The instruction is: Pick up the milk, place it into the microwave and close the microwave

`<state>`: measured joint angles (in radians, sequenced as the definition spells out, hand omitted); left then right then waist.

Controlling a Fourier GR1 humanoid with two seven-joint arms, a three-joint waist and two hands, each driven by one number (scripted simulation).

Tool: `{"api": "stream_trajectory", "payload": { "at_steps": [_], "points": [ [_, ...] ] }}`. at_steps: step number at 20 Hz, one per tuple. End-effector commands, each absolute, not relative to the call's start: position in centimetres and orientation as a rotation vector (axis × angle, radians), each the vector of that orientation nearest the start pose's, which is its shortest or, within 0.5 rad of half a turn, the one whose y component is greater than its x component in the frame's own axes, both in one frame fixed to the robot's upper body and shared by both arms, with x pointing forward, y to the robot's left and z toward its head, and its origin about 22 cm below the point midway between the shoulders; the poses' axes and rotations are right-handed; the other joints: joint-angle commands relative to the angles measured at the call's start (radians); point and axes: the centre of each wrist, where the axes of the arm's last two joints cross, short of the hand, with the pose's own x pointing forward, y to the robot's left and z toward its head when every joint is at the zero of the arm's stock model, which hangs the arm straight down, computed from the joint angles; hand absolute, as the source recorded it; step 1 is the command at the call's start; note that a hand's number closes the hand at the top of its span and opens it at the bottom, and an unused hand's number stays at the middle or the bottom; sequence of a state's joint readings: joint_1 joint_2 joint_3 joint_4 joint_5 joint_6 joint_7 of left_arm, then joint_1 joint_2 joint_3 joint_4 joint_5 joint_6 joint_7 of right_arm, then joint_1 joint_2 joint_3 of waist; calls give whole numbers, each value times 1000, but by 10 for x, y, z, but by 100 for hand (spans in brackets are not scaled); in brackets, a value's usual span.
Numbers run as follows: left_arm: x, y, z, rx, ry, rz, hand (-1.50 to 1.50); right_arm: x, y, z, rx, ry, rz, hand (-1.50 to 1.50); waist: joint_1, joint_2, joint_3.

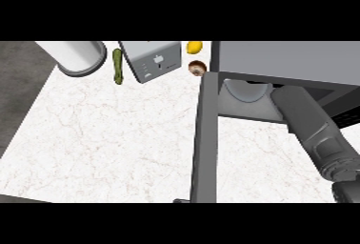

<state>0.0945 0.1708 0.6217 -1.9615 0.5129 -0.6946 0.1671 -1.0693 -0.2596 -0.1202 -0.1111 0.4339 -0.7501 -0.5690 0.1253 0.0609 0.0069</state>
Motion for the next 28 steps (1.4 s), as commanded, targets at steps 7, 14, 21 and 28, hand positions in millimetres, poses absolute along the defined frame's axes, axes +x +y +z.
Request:
{"api": "stream_trajectory", "payload": {
  "at_steps": [7, 14, 21, 28],
  "points": [
    [169, 380, 97, -270, -1891, -255, -150, 437, -226, 30, -706, -1890, 370, -150, -29, -19, -2],
    [181, 367, 97, -339, -1902, -282, -150, 426, -220, 7, -483, -1900, 229, -150, -56, -31, -4],
    [194, 331, 108, -390, -1867, -315, 150, 399, -217, -37, -229, -1855, 131, -150, -99, -49, -4],
    [182, 294, 102, -448, -1804, -311, 150, 372, -219, -69, -46, -1844, 61, -150, -133, -67, -7]
  ]
}}
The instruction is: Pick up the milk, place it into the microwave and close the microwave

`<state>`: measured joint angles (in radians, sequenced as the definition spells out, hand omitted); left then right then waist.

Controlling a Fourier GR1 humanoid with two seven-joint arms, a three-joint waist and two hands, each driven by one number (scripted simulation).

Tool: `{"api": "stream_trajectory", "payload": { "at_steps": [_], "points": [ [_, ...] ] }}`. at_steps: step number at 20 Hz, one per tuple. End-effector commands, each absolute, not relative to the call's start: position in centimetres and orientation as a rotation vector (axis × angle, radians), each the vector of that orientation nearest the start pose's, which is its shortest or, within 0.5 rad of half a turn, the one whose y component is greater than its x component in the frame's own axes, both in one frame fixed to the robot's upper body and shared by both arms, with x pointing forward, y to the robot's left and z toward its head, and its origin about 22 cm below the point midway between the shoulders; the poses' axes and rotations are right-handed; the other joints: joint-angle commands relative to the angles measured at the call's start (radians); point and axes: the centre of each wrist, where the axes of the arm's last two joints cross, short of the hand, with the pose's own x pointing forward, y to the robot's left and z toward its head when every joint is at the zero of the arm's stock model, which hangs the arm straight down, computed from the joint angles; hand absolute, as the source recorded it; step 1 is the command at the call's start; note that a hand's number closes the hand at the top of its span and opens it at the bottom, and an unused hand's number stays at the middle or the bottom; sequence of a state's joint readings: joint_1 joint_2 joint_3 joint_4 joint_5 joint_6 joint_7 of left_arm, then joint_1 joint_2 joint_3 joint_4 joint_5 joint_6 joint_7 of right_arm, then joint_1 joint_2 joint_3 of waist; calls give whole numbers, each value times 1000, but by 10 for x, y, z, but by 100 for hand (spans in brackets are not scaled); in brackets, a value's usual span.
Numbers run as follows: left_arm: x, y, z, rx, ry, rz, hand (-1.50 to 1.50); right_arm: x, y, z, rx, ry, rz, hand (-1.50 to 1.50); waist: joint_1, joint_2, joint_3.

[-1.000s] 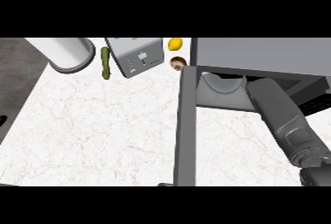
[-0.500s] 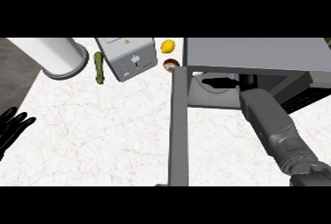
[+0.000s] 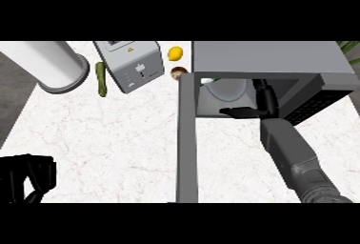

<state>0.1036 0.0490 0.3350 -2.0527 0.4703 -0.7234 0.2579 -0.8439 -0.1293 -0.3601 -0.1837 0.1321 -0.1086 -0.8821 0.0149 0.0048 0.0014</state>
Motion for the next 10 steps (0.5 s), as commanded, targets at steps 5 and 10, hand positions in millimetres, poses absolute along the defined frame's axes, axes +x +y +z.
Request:
{"api": "stream_trajectory", "payload": {
  "at_steps": [5, 10],
  "points": [
    [202, 278, 102, -468, -1767, -332, 150, 337, -236, -100, -44, -1846, 87, -150, -42, -14, -2],
    [202, 279, 102, -502, -1750, -445, 150, 310, -235, -110, -59, -1846, 69, -150, -43, -16, -3]
  ]
}}
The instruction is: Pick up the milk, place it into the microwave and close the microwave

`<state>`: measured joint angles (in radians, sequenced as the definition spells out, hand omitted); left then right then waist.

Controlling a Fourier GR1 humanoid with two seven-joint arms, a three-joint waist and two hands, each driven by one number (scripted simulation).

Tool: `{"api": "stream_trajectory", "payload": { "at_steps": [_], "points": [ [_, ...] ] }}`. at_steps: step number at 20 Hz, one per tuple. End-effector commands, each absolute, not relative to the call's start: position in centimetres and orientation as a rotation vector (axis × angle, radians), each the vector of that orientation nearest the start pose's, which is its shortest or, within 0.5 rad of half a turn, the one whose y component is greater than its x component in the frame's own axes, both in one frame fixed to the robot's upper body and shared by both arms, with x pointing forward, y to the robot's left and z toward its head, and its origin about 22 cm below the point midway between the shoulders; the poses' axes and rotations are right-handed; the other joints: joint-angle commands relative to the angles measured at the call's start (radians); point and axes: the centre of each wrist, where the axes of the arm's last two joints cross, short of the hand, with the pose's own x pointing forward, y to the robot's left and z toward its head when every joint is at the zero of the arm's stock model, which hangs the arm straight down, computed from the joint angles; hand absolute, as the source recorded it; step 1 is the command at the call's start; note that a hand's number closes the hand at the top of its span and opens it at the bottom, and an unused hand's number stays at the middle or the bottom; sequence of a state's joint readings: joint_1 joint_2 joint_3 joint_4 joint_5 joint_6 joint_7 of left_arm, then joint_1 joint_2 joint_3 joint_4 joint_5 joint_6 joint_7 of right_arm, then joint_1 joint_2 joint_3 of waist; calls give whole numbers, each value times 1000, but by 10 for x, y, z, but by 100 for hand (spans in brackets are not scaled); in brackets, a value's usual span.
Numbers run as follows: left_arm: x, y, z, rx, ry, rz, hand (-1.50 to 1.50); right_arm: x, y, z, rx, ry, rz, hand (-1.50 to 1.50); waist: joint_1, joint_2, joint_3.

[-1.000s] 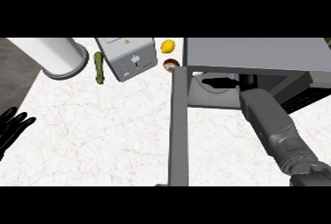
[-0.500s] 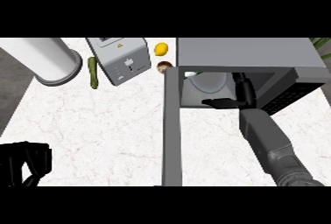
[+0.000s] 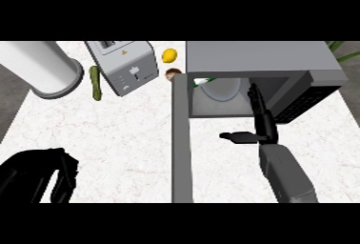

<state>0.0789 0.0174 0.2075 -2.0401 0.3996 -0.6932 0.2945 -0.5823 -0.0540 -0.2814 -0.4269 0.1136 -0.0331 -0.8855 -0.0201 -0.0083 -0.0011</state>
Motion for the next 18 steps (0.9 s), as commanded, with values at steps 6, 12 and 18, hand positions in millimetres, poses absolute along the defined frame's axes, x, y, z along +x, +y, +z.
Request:
{"api": "stream_trajectory", "payload": {
  "at_steps": [6, 12, 18],
  "points": [
    [208, 230, 89, -512, -1770, -510, 150, 265, -250, -114, -74, -1825, 42, -150, -16, -4, -2],
    [254, 179, 87, -529, -1745, -673, 150, 215, -279, -107, -86, -1831, 53, -150, -24, 3, -1],
    [259, 122, 40, -504, -1638, -833, 150, 171, -307, -90, -110, -1886, 60, -150, -20, 7, -1]
  ]
}}
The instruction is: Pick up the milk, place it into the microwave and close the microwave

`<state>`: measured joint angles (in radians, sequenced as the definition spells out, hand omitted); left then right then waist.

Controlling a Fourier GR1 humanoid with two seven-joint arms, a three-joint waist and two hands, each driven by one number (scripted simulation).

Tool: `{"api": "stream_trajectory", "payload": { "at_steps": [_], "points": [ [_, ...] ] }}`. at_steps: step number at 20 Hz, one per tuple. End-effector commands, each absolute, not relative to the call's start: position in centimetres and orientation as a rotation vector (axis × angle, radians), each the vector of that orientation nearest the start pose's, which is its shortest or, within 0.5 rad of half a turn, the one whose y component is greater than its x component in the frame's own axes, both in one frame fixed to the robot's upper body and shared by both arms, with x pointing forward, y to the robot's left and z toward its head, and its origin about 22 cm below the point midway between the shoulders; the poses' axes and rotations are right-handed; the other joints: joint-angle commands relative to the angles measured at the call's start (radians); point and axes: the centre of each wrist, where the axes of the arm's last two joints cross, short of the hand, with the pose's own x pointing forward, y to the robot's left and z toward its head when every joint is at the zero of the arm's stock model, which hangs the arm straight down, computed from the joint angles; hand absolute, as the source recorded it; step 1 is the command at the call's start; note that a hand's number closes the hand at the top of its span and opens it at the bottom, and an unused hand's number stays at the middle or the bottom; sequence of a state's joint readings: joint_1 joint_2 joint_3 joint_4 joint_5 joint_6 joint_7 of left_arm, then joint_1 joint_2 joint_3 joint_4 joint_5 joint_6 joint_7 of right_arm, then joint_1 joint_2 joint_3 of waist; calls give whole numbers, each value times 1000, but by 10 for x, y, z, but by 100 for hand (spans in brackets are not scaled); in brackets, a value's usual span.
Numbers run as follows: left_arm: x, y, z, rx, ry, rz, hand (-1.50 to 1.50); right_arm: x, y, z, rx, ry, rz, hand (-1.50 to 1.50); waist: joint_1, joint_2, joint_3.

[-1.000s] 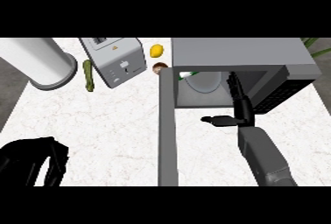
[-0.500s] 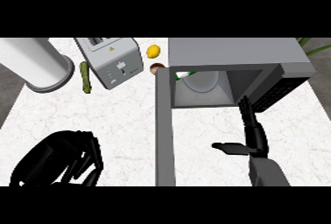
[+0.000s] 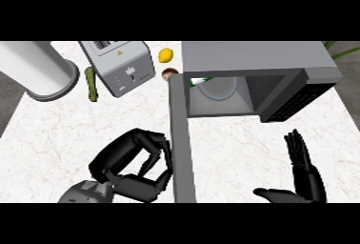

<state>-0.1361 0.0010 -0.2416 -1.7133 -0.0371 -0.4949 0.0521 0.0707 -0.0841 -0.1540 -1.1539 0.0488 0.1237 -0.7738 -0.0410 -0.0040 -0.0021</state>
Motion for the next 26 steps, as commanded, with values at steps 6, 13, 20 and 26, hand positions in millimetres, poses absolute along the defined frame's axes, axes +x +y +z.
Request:
{"api": "stream_trajectory", "payload": {
  "at_steps": [6, 13, 20, 26],
  "points": [
    [258, 93, -15, -470, -1622, -875, 150, 140, -319, -55, -76, -1914, 154, -150, 2, 5, 0],
    [251, 62, -54, -407, -1761, -756, 150, 140, -309, -17, 76, -2009, 107, -150, -20, 11, -2],
    [269, 35, -45, -408, -1704, -748, 150, 131, -318, 24, 103, -2044, 152, -150, -43, 16, -1],
    [253, 26, -54, -453, -1731, -687, 150, 133, -306, 36, 203, -2055, 187, -150, -91, 28, -3]
  ]
}}
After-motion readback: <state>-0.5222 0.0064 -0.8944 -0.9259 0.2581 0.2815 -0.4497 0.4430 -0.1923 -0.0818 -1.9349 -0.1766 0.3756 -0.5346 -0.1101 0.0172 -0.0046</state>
